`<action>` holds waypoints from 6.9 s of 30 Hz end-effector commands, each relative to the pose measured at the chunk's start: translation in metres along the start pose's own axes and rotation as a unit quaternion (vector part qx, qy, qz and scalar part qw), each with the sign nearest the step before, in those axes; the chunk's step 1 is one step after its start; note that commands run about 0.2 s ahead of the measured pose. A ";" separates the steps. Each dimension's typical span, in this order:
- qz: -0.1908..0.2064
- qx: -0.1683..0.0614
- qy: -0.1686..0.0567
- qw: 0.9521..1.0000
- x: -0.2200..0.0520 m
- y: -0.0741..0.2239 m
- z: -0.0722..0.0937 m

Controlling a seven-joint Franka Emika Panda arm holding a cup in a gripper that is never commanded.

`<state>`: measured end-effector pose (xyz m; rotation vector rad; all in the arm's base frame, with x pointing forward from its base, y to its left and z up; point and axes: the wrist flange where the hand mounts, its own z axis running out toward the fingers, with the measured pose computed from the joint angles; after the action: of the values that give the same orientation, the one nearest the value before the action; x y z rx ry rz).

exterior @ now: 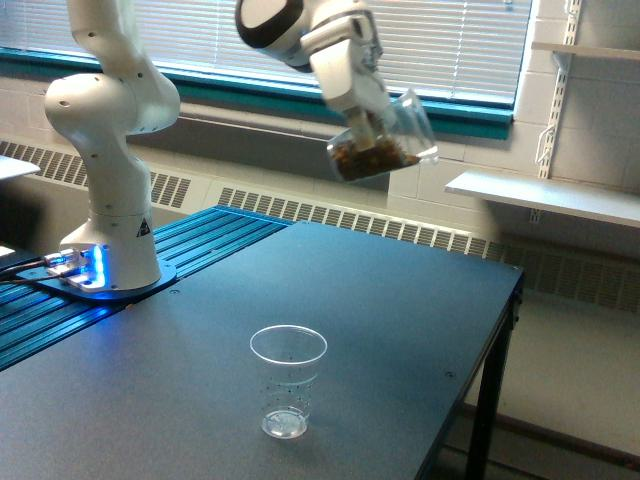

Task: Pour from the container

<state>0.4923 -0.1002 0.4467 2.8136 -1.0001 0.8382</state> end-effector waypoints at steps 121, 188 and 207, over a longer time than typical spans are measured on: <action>0.036 -0.215 -0.145 0.965 -0.065 0.138 0.136; -0.010 -0.265 -0.176 0.948 -0.048 0.127 0.144; -0.026 -0.284 -0.184 0.941 -0.045 0.124 0.146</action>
<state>0.4553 -0.2069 0.2819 2.4990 -1.0390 0.0000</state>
